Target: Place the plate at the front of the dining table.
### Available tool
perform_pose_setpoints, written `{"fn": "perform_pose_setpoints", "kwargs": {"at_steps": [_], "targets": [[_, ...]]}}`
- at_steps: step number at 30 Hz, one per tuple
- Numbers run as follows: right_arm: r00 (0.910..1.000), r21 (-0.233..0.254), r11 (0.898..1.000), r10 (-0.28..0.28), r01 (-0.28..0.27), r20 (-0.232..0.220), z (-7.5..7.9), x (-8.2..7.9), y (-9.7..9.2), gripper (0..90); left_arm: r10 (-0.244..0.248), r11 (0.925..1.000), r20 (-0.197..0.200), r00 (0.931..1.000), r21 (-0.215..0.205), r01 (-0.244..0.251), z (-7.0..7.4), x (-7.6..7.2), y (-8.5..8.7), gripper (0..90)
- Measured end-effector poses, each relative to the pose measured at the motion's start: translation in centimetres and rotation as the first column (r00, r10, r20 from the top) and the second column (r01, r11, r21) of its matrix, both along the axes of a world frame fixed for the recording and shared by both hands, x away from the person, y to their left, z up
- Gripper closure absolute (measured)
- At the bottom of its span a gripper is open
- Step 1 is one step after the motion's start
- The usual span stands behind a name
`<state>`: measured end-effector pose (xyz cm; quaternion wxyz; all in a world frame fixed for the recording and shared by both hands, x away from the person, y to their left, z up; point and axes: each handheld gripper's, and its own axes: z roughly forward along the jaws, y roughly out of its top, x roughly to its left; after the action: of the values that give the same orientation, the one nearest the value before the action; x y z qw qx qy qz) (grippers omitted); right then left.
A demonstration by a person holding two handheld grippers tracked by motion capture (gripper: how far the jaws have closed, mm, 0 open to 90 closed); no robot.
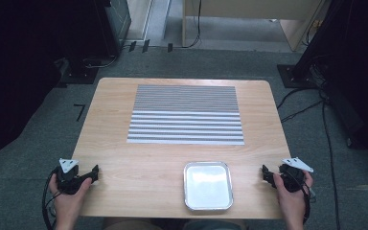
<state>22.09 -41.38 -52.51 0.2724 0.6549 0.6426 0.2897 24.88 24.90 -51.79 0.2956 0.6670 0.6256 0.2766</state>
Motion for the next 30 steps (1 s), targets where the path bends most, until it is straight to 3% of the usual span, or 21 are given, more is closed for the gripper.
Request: {"fn": "perform_pose_setpoints", "kwargs": {"at_steps": [8,15,21,30], "targets": [[1.0,-0.001,1.0,-0.007,0.007,0.0,0.0,0.0,0.0,11.5,-0.005,1.0,-0.001,1.0,0.001,0.005,0.0,-0.1,0.0,17.5],[0.9984,-0.01,0.999,-0.053,0.053,0.023,0.1,-0.4,-0.1,13.8,-0.004,1.0,0.0,1.0,0.0,0.004,0.0,-0.1,0.0,17.5],[0.9961,0.078,0.995,-0.073,0.069,0.05,0.6,-1.1,-0.1,14.6,-0.003,1.0,0.0,1.0,0.0,0.003,0.0,-0.1,-0.1,17.5],[0.993,0.076,0.996,-0.051,0.043,0.106,2.5,-1.9,1.8,15.0,-0.004,1.0,-0.001,1.0,0.001,0.004,0.0,-0.1,-0.1,17.5]]}}
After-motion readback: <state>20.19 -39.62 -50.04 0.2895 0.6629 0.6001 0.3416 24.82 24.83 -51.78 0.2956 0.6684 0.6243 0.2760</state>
